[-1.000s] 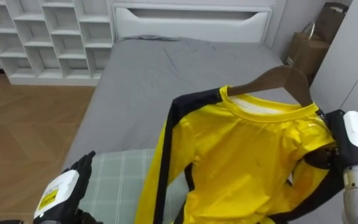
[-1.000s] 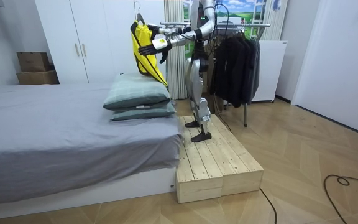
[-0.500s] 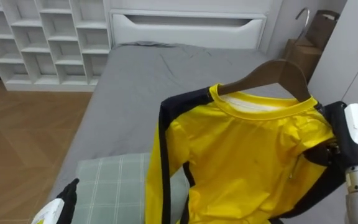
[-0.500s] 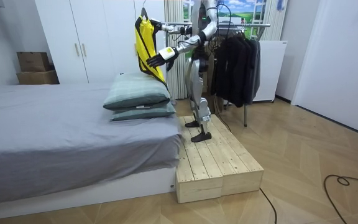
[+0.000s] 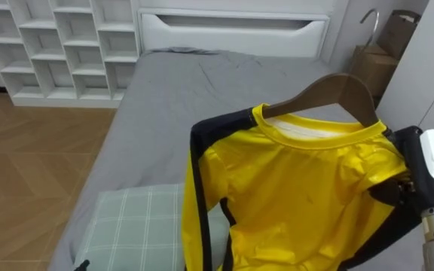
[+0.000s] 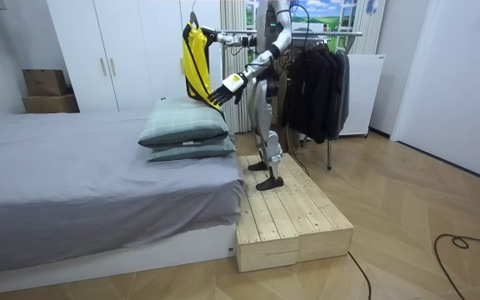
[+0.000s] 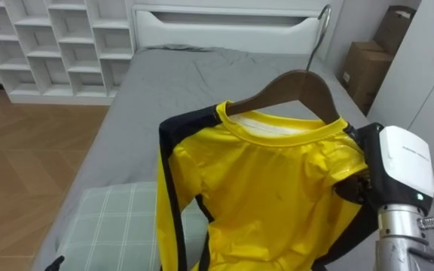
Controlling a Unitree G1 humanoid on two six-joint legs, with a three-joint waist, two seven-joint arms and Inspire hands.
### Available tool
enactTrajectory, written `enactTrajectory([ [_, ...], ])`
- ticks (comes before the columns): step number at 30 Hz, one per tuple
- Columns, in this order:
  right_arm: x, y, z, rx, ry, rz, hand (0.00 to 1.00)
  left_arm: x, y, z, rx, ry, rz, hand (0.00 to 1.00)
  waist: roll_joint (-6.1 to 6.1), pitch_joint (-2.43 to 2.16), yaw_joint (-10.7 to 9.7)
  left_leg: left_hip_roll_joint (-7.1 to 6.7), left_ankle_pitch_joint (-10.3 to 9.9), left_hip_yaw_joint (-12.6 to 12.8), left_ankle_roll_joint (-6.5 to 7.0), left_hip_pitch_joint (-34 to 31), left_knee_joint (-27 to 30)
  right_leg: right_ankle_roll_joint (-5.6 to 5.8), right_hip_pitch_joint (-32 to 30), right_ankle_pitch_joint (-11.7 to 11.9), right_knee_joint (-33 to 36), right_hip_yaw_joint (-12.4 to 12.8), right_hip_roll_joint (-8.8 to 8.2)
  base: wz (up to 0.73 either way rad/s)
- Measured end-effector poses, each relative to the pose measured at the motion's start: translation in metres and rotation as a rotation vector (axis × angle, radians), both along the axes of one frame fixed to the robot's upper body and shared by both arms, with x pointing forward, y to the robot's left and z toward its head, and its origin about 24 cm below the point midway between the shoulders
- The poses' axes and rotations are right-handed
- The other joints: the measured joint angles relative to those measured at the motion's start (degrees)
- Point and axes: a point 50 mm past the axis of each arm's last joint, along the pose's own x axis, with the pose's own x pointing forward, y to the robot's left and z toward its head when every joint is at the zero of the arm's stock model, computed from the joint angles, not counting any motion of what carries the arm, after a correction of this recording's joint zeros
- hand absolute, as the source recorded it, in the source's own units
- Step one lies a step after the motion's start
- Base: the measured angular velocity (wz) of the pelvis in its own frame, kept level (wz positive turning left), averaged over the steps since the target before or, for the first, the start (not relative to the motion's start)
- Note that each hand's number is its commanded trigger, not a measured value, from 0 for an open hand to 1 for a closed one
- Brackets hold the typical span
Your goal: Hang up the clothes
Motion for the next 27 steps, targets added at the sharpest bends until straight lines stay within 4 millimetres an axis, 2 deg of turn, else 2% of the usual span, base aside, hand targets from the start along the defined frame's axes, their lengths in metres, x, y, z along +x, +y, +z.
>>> enactTrajectory([
  [5, -0.001, 0.005, 0.009, -0.006, -0.042, 0.023, 1.0, -0.018, 0.0, -0.012, -0.029, 0.066, 0.043, 0.0, 0.11, 0.07, 0.06, 0.03, -0.02, 0.82, -0.02, 0.67, -0.39, 0.0, 0.03, 0.0, 0.01, 0.63, 0.07, -0.08],
  [11, -0.001, 0.005, 0.01, -0.009, -0.05, 0.026, 1.0, -0.042, 0.002, -0.028, -0.061, 0.172, 0.107, 0.0, 0.09, 0.08, 0.2, 0.06, -0.04, 0.86, -0.04, 0.6, -0.47, 0.0, -0.1, 0.0, 0.11, 0.39, 0.07, -0.01],
  [14, -0.001, 0.003, 0.012, -0.042, -0.054, 0.015, 1.0, -0.049, 0.004, -0.032, -0.065, 0.196, 0.136, 0.0, -0.29, 0.12, 0.42, 0.06, -0.04, 0.93, -0.04, 0.29, -0.44, 0.0, -0.42, 0.0, 0.09, 0.46, 0.08, -0.01],
  [16, -0.003, 0.003, 0.014, -0.064, -0.061, 0.012, 1.0, -0.054, 0.008, -0.033, -0.07, 0.206, 0.175, 0.0, -0.56, -0.02, 0.98, 0.07, -0.03, 1.03, -0.04, 0.06, -0.45, 0.0, -0.72, 0.0, 0.08, 0.62, 0.12, -0.04],
  [22, -0.008, 0.011, 0.026, -0.084, -0.124, 0.056, 1.0, -0.086, 0.018, -0.043, -0.061, 0.294, 0.298, 0.0, -1.36, -0.11, 1.55, 0.15, -0.09, 1.09, -0.1, -0.01, -0.46, 0.0, -0.71, 0.0, 0.03, 0.64, 0.19, 0.0],
  [24, -0.009, 0.012, 0.026, -0.085, -0.13, 0.06, 1.0, -0.099, 0.018, -0.046, -0.069, 0.33, 0.325, 0.0, -1.59, -0.01, 1.8, 0.16, -0.13, 1.09, -0.11, 0.07, -0.47, 0.0, -0.62, 0.0, 0.06, 0.64, 0.18, 0.0],
  [27, -0.013, 0.013, 0.027, -0.085, -0.136, 0.066, 1.0, -0.108, 0.018, -0.048, -0.067, 0.356, 0.336, 0.0, -1.58, 0.1, 2.8, 0.22, -0.25, 1.09, -0.17, -0.13, -0.41, 0.0, -0.74, 0.0, 0.06, 0.61, 0.19, 0.0],
])
